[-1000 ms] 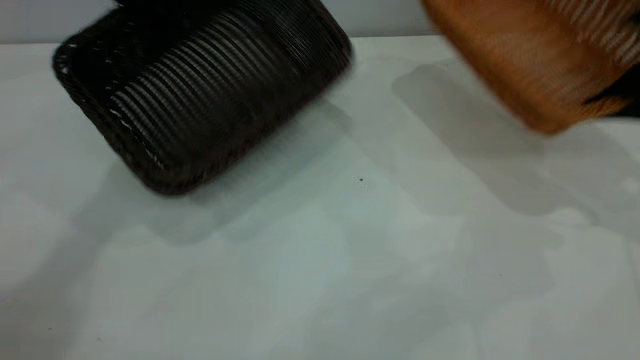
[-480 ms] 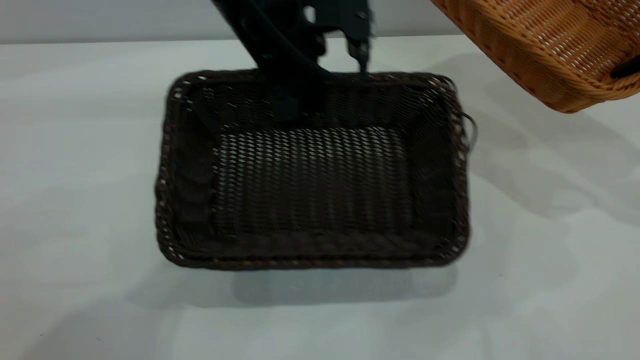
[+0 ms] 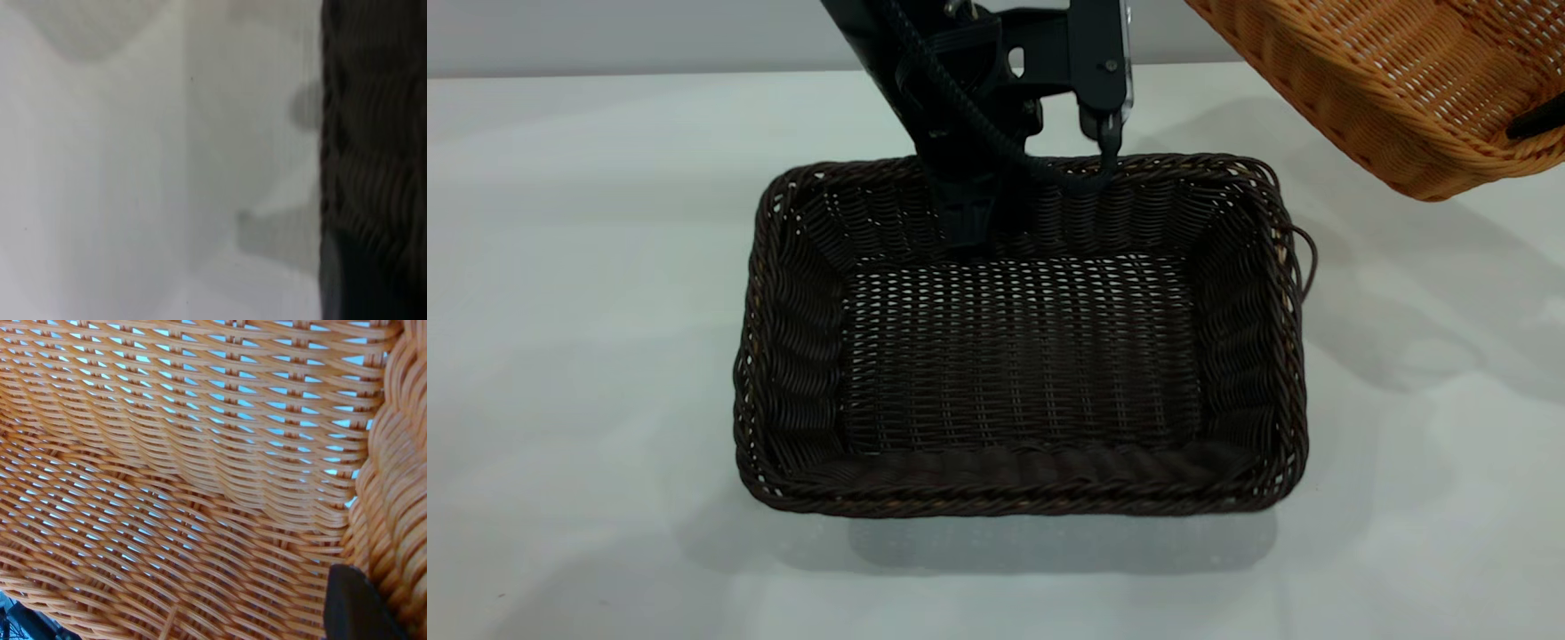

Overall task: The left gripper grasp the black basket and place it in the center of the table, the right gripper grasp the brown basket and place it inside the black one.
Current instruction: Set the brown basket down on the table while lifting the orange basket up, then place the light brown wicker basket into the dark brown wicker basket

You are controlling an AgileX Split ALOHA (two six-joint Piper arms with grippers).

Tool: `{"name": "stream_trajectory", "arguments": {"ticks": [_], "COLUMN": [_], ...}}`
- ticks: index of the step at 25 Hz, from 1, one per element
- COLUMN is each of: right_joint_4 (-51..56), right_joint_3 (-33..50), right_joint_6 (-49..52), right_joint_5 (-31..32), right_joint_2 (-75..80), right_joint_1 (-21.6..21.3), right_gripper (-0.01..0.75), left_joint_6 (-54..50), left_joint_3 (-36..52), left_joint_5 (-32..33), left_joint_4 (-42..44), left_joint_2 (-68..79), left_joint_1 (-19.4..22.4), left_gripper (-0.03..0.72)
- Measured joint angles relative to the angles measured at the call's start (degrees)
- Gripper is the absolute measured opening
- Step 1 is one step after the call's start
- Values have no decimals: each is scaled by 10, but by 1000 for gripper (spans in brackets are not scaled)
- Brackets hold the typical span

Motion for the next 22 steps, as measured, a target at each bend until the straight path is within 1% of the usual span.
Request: {"name": "stream_trajectory", "arguments": {"ticks": [1, 3, 6, 7, 9, 11, 13, 17, 19, 20, 22], "right_joint_4": [0, 0, 0, 0, 0, 0, -4, -25, -60, -78, -124], "right_joint_3": [0, 0, 0, 0, 0, 0, 0, 0, 0, 0, 0], "right_joint_6": [0, 0, 1, 1, 1, 1, 0, 0, 14, 25, 52], "right_joint_5": [1, 1, 4, 5, 10, 16, 21, 30, 34, 36, 42], "right_joint_2": [0, 0, 0, 0, 0, 0, -7, -37, -57, -66, -74], "right_joint_1": [0, -1, -1, -1, -1, -1, -1, 6, 23, 34, 68], "right_gripper": [70, 70, 70, 70, 70, 70, 70, 70, 70, 70, 70], "left_joint_6": [0, -5, -47, -79, -160, -235, -307, -438, -487, -504, -521], "left_joint_3": [0, 0, 0, 0, 0, 0, 0, 0, 0, 0, 0], "left_joint_5": [-2, -6, -16, -17, -13, 7, 40, 111, 123, 123, 123], "left_joint_4": [0, 0, 0, 1, 1, 1, 1, 1, 1, 1, 2], "left_joint_2": [2, 3, 0, -7, -27, -63, -100, -161, -177, -182, -185], "left_joint_1": [0, 0, 0, 0, 5, 18, 38, 104, 143, 169, 210], "left_gripper": [229, 344, 480, 515, 559, 577, 581, 582, 582, 582, 582]}}
